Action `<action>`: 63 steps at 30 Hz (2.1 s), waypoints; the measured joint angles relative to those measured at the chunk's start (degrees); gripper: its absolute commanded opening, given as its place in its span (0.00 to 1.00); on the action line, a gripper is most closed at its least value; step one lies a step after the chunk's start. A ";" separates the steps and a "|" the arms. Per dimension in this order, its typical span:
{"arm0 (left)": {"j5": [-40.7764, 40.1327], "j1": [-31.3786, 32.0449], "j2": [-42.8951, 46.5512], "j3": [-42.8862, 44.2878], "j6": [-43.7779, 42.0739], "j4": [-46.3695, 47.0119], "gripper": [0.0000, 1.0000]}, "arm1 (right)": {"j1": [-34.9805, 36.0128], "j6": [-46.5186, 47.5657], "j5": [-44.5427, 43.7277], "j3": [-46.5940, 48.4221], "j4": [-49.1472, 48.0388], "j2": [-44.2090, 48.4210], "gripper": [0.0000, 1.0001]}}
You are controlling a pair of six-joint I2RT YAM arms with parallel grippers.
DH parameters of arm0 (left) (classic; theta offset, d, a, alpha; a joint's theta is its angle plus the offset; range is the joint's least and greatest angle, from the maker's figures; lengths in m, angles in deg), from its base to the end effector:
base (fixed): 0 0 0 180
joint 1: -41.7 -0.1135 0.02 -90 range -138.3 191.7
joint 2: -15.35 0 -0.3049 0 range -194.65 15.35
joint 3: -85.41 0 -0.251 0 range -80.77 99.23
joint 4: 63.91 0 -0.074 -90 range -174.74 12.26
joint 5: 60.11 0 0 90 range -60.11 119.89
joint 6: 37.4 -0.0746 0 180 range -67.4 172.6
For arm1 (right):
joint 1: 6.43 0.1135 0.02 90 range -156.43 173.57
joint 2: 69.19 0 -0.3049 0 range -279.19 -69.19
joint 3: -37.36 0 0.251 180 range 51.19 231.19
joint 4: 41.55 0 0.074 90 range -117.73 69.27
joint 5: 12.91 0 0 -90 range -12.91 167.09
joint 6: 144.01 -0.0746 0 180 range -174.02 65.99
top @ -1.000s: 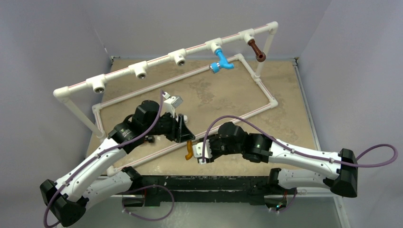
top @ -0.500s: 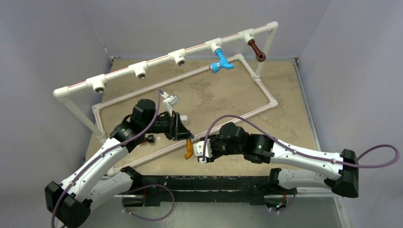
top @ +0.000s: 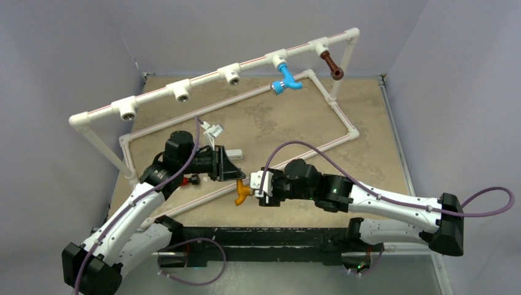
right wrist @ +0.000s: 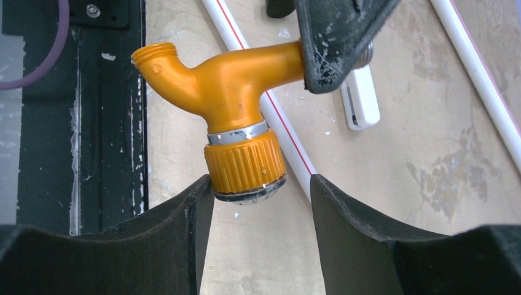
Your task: Install the water faucets
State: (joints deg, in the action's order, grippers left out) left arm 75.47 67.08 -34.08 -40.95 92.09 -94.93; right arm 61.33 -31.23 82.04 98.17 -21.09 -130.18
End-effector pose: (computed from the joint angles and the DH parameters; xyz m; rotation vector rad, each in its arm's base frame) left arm 0.1440 -0.1273 0.3066 0.2886 2.2118 -1.4783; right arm 0.0932 0.2449 0.3271 -1.4460 1.3493 0.6022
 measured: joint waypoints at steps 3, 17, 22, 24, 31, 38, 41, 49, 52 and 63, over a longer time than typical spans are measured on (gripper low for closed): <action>-1.44 -0.22 1.22 -0.44 0.92 -0.04 0.00 | -0.83 -3.37 -0.50 -0.68 -0.98 0.02 0.68; -13.14 -0.31 5.14 -2.10 8.35 0.20 0.00 | -11.76 -29.38 4.87 -7.72 -11.02 9.05 0.71; -16.13 -0.31 6.29 -2.36 11.34 0.61 0.00 | -11.89 -39.87 3.87 -9.11 -15.61 10.84 0.64; -17.31 -0.31 7.45 -3.23 13.00 1.75 0.00 | -11.91 -44.35 3.13 -9.97 -16.74 10.86 0.66; -20.15 -0.31 10.80 -6.08 17.88 4.35 0.00 | -11.96 -55.52 4.28 -11.85 -20.22 10.08 0.64; -22.05 -0.31 13.57 -8.61 22.93 8.37 0.00 | -12.22 -63.91 8.31 -11.98 -26.53 6.34 0.62; -23.28 -0.31 15.41 -9.73 25.00 9.97 0.00 | -12.28 -67.49 9.49 -12.68 -30.16 5.14 0.61; -26.10 -0.31 16.83 -9.84 28.50 14.71 0.00 | -12.28 -77.79 11.08 -15.15 -40.06 0.57 0.58; -26.36 -0.31 16.79 -9.84 28.94 16.11 0.00 | -12.31 -82.14 10.73 -16.65 -44.22 -0.83 0.57; -26.93 -0.31 17.59 -9.86 29.03 17.40 0.00 | -12.09 -94.12 6.93 -17.59 -60.89 -6.49 0.55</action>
State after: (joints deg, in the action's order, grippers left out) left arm 48.55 66.78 -16.48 -50.81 121.11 -77.53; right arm 49.25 -125.35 88.97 80.58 -81.99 -136.67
